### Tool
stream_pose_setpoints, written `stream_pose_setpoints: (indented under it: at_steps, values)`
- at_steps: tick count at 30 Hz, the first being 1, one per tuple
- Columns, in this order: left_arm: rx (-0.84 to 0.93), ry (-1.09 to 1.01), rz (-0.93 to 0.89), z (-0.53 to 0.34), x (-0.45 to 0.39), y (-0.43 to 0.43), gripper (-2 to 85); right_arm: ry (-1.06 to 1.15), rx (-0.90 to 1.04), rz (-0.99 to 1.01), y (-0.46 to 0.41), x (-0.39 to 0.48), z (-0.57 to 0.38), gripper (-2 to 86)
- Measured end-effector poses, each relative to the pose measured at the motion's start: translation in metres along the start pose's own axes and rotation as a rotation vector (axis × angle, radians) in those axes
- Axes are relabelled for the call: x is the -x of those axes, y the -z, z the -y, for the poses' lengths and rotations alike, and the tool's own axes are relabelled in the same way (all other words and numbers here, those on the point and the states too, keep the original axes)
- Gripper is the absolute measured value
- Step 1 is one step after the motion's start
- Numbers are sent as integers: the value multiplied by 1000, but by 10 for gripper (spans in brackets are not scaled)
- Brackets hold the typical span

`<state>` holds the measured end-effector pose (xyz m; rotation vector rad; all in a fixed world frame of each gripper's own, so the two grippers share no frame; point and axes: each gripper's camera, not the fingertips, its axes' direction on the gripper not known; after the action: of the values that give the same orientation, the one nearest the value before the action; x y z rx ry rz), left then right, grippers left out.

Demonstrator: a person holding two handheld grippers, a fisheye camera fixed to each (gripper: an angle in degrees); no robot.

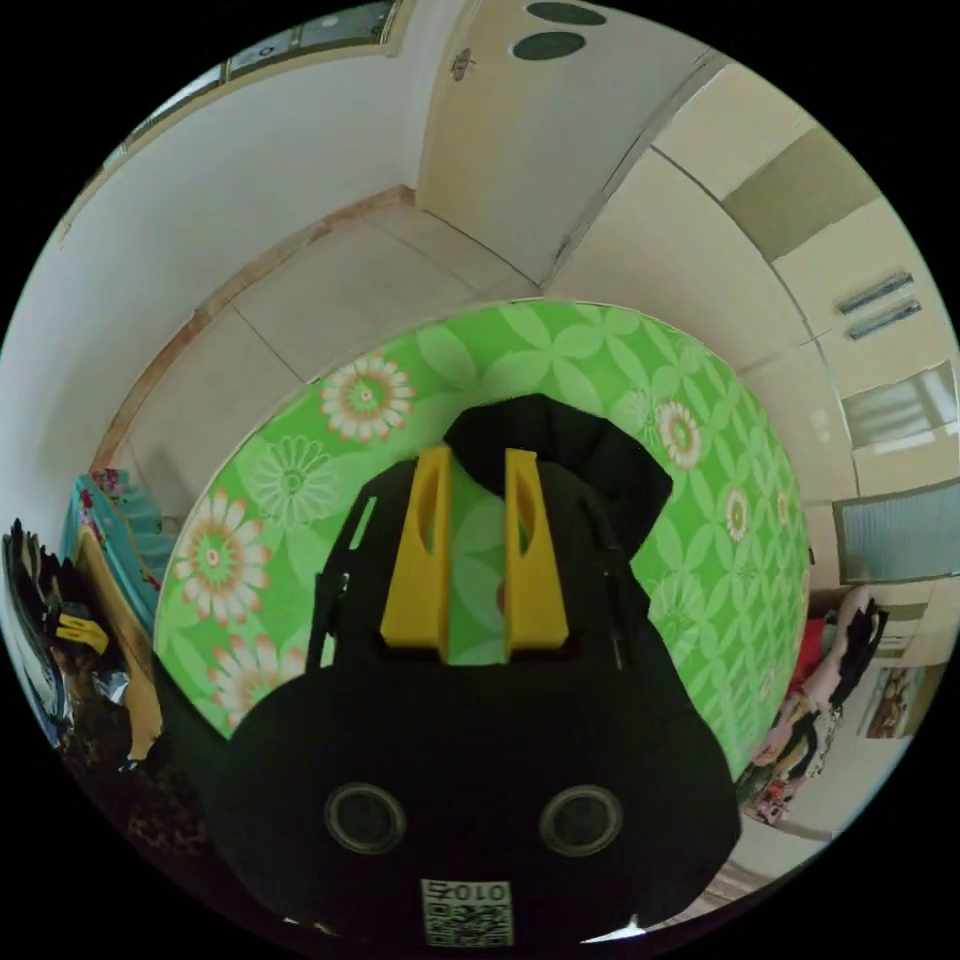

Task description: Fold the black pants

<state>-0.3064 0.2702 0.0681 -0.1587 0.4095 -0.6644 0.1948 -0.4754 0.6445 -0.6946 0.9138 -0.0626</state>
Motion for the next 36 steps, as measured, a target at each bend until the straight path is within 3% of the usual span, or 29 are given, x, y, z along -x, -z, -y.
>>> stream_pose_setpoints:
  at_steps: [3, 6, 8, 13, 16, 27, 32, 36]
  values:
    - [1, 13, 0, -2, 11, 3, -2, 18, 47, 5, -13, -2, 11, 25]
    - [-13, 17, -21, -5, 21, 10, -2, 66, -58, 289, 23, -21, 1, 17]
    - [-24, 25, -36, -7, 27, 15, -2, 131, -253, 539, 76, -47, -23, 14]
    - [-52, 30, -75, -11, 38, 25, -2, 106, -605, 715, 147, -97, -77, 13]
    - [-66, 13, -105, -13, 35, 27, -2, 76, -676, 828, 150, -113, -87, 13]
    - [-122, -2, -101, -26, 23, 41, -2, -92, -683, 919, 96, -92, -41, 25]
    - [-129, -13, -92, -19, 21, 33, -2, 111, -170, 802, -7, -5, 19, 41]
    - [-101, -5, -95, -15, 27, 20, -1, 60, -161, 801, -29, -21, 7, 45]
